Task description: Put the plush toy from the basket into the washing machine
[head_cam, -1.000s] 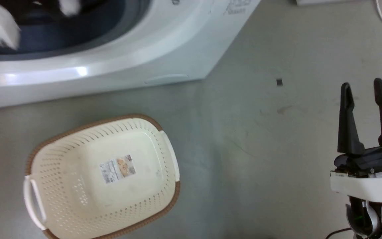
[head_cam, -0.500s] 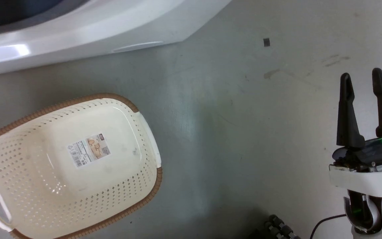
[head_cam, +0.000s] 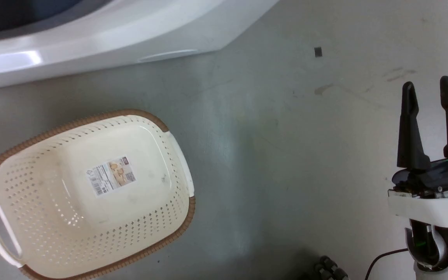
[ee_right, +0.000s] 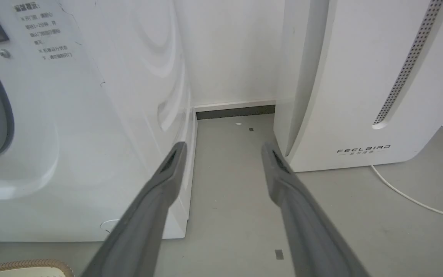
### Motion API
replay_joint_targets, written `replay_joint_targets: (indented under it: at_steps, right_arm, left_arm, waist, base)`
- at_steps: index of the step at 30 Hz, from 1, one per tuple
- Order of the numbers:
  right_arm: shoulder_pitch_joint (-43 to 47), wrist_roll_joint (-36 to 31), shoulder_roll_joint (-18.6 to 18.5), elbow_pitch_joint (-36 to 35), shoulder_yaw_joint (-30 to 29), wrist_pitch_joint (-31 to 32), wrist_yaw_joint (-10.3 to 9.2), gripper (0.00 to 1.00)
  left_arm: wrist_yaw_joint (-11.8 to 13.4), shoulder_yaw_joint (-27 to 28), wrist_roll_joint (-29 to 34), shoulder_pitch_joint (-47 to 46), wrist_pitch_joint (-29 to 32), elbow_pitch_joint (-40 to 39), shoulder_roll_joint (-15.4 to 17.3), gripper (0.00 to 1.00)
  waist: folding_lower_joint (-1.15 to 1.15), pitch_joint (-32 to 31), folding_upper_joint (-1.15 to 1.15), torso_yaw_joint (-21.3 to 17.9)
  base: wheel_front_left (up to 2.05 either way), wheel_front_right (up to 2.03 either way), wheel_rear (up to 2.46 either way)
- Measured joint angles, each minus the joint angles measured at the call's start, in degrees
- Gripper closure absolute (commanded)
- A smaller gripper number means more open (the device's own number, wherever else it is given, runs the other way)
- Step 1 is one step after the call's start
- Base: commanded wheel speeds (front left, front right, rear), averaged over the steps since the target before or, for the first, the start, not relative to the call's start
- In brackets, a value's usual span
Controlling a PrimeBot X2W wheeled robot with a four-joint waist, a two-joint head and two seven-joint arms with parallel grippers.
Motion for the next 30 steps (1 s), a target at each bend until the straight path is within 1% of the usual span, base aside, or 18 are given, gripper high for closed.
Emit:
replay_joint_targets:
  at_steps: [4, 6, 7, 8, 10, 13, 16, 18, 20, 22, 23, 24, 25, 26, 29, 30]
  right_arm:
    - [0.03, -0.83, 0.0, 0.55, -0.22, 0.0, 0.0, 0.0]
    - [0.12, -1.63, 0.0, 1.02, -0.53, 0.0, 0.0, 0.0]
    - [0.12, -1.63, 0.0, 1.02, -0.53, 0.0, 0.0, 0.0]
    - [0.41, -2.71, 0.0, 1.51, -1.01, -0.01, 0.0, 0.0]
    - [0.87, -3.72, -0.01, 2.02, -1.56, 0.0, 0.0, 0.0]
    - [2.15, -5.13, -0.01, 2.9, -1.94, -0.01, 0.0, 0.0]
    - [3.48, -6.59, 0.0, 3.55, -2.25, 0.0, 0.0, 0.0]
    - [4.46, -7.06, 0.01, 3.96, -2.42, -0.01, 0.0, 0.0]
    - [5.43, -7.46, 0.0, 4.39, -2.74, -0.01, 0.0, 0.0]
    - [6.27, -7.56, 0.0, 4.86, -3.22, -0.01, 0.0, 0.0]
    - [6.27, -7.56, 0.0, 4.86, -3.22, -0.01, 0.0, 0.0]
    - [7.11, -8.08, 0.0, 5.2, -3.58, -0.01, 0.0, 0.0]
    - [7.54, -8.38, -0.01, 5.33, -3.56, -0.01, 0.0, 0.0]
    - [9.1, -9.01, 0.0, 5.69, -3.39, -0.01, 0.0, 0.0]
    - [10.46, -9.48, 0.0, 6.27, -3.32, -0.01, 0.0, 0.0]
    - [10.46, -9.48, 0.0, 6.27, -3.32, -0.01, 0.0, 0.0]
  left_arm:
    - [-0.01, -0.2, 0.0, 3.07, -7.0, 2.77, -1.2, 0.0]
    - [0.12, 0.19, -0.44, 5.49, -12.14, 3.93, -2.31, 0.0]
    - [0.12, 0.19, -0.44, 5.49, -12.14, 3.93, -2.31, 0.0]
    - [0.12, 0.48, -1.52, 8.12, -15.86, 5.15, -3.76, 0.0]
    - [0.11, 0.51, -2.12, 10.7, -19.08, 5.84, -5.31, 0.0]
    - [0.26, 1.01, -3.14, 14.3, -22.14, 5.71, -7.33, 0.0]
    - [1.23, 1.4, -3.18, 18.79, -23.21, 3.72, -8.96, 0.0]
    - [1.8, 1.97, -3.15, 22.59, -23.5, 0.82, -10.02, 0.0]
    - [2.61, 3.85, -3.41, 26.6, -23.54, -3.78, -11.0, 0.0]
    - [4.57, 5.42, -2.37, 31.08, -23.57, -8.57, -11.5, 0.0]
    - [4.57, 5.42, -2.37, 31.08, -23.57, -8.57, -11.5, 0.0]
    - [6.36, 7.38, -1.9, 36.07, -23.56, -13.03, -12.17, 0.0]
    - [7.11, 8.22, -1.67, 38.59, -23.56, -15.16, -12.46, 0.0]
    - [8.95, 10.73, -0.77, 46.02, -23.56, -22.27, -13.91, 0.0]
    - [11.23, 13.61, 0.27, 53.35, -23.58, -29.17, -15.56, 0.0]
    - [11.23, 13.61, 0.27, 53.35, -23.58, -29.17, -15.56, 0.0]
  waist:
    - [0.0, -2.72, 0.0, 0.78]
    - [0.0, -4.54, 0.0, 1.3]
    - [0.0, -4.54, 0.0, 1.3]
    - [0.0, -6.69, 0.0, 1.92]
    - [0.0, -9.04, 0.0, 2.68]
    - [-0.01, -12.79, 0.0, 4.0]
    - [-0.01, -16.67, 0.0, 5.49]
    - [-0.01, -19.32, 0.0, 6.54]
    - [-0.01, -21.88, 0.0, 7.59]
    - [-0.01, -24.41, 0.0, 8.69]
    - [-0.01, -24.41, 0.0, 8.69]
    - [-0.01, -26.83, 0.0, 9.81]
    - [-0.01, -28.0, 0.0, 10.36]
    - [-0.02, -31.29, 0.0, 12.04]
    - [-0.02, -34.23, 0.0, 13.58]
    - [-0.02, -34.23, 0.0, 13.58]
  base:
    - [0.0, 0.0, 0.0]
    - [0.0, 0.0, 0.0]
    - [0.0, 0.0, 0.0]
    - [0.0, 0.0, 0.0]
    - [0.0, 0.0, 0.0]
    - [0.0, 0.0, 0.0]
    - [0.0, 0.0, 0.0]
    - [0.0, 0.0, 0.0]
    - [0.0, 0.0, 0.0]
    - [0.0, 0.0, 0.0]
    - [0.0, 0.0, 0.0]
    - [0.0, 0.0, 0.0]
    - [0.0, 0.0, 0.0]
    - [0.0, 0.0, 0.0]
    - [0.0, 0.0, 0.0]
    - [0.0, 0.0, 0.0]
